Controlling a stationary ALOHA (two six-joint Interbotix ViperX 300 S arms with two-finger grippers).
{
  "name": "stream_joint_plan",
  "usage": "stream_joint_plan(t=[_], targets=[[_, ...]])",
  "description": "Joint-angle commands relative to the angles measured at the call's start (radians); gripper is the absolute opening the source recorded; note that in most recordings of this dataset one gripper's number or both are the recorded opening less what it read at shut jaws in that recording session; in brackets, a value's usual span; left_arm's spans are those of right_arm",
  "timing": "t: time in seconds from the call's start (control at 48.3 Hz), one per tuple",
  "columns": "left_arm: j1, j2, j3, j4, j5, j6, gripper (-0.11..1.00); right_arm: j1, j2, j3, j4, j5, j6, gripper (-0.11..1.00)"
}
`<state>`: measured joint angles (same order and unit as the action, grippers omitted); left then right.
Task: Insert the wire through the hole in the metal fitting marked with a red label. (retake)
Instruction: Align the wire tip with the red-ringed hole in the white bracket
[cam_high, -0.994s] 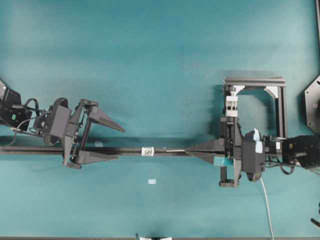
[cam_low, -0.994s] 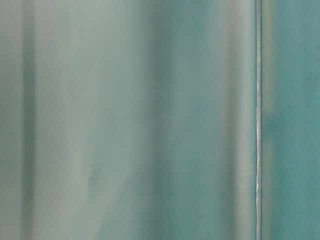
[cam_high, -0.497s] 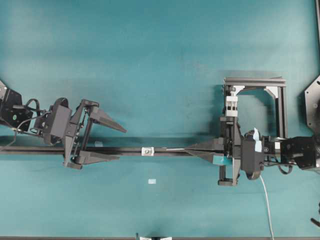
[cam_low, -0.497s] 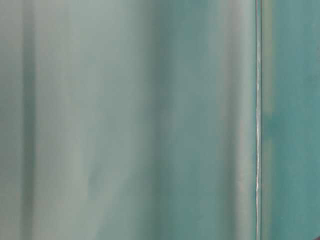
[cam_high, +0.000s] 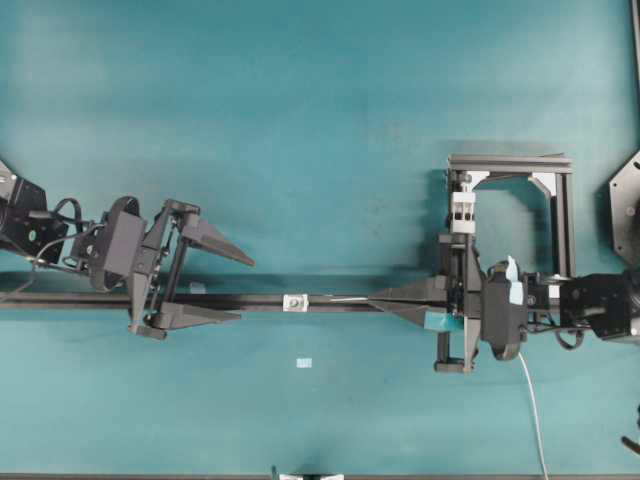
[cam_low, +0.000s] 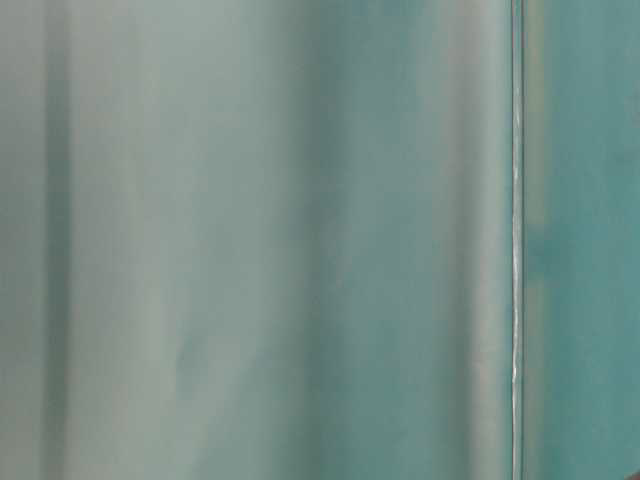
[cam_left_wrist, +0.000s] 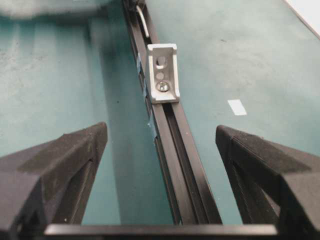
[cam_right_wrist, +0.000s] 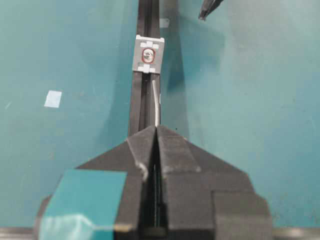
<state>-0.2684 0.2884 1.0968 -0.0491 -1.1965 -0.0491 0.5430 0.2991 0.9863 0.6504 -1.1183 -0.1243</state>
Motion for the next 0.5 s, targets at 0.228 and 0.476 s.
stream_joint_plan(t=[0.228, 0.476], targets=[[-0.006, -0.011, -0.008, -0.003, -0.009, -0.002, 0.47, 0.005, 0.006, -0.034, 0.002, -0.012, 0.002, 0.03], [-0.005, -0.011, -0.008, -0.002, -0.009, -0.002, 0.47, 0.003, 0.006, -0.051, 0.002, -0.012, 0.002, 0.03]])
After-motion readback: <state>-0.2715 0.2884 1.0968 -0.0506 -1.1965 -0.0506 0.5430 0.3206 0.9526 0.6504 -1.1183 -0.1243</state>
